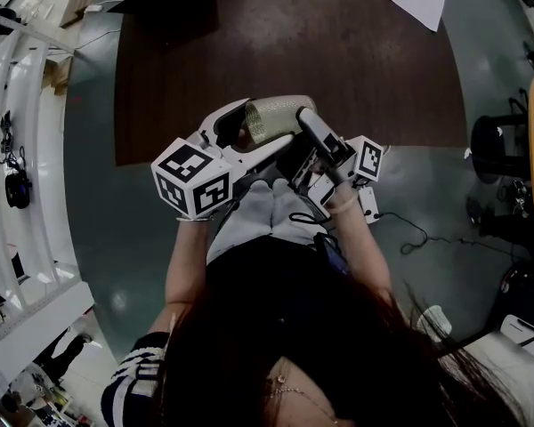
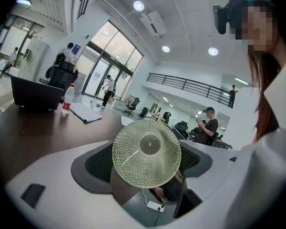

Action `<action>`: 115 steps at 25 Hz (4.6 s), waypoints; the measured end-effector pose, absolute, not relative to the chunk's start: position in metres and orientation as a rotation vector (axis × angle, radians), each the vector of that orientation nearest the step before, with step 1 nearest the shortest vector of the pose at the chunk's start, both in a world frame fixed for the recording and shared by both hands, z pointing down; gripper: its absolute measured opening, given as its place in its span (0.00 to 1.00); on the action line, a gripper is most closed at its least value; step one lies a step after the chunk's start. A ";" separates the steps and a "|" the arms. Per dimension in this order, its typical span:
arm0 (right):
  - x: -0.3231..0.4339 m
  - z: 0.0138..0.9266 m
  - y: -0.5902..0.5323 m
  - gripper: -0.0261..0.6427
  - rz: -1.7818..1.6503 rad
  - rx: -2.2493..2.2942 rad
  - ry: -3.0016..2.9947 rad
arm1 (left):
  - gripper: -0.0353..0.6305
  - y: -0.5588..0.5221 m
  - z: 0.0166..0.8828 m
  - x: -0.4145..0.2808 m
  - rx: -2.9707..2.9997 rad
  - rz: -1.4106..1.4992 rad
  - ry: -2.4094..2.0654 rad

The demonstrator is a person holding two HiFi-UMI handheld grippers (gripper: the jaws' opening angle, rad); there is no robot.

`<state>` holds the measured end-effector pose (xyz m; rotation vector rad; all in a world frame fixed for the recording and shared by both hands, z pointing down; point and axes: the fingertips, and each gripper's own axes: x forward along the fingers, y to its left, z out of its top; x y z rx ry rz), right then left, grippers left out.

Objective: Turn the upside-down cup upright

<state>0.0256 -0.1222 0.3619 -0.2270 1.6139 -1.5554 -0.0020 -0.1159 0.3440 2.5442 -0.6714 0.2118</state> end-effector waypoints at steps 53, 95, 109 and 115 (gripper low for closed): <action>0.055 0.410 -0.121 0.06 -1.435 -0.689 1.926 | 0.65 -0.160 0.464 -0.015 2.442 1.080 -0.767; 0.056 0.432 -0.117 0.06 -1.490 -0.651 1.806 | 0.65 -0.168 0.556 -0.005 2.349 1.782 -0.567; 0.056 0.426 -0.119 0.06 -1.471 -0.649 1.813 | 0.65 -0.174 0.551 -0.008 2.373 1.800 -0.609; 0.056 0.424 -0.120 0.06 -1.468 -0.638 1.808 | 0.65 -0.178 0.546 -0.008 2.377 1.788 -0.617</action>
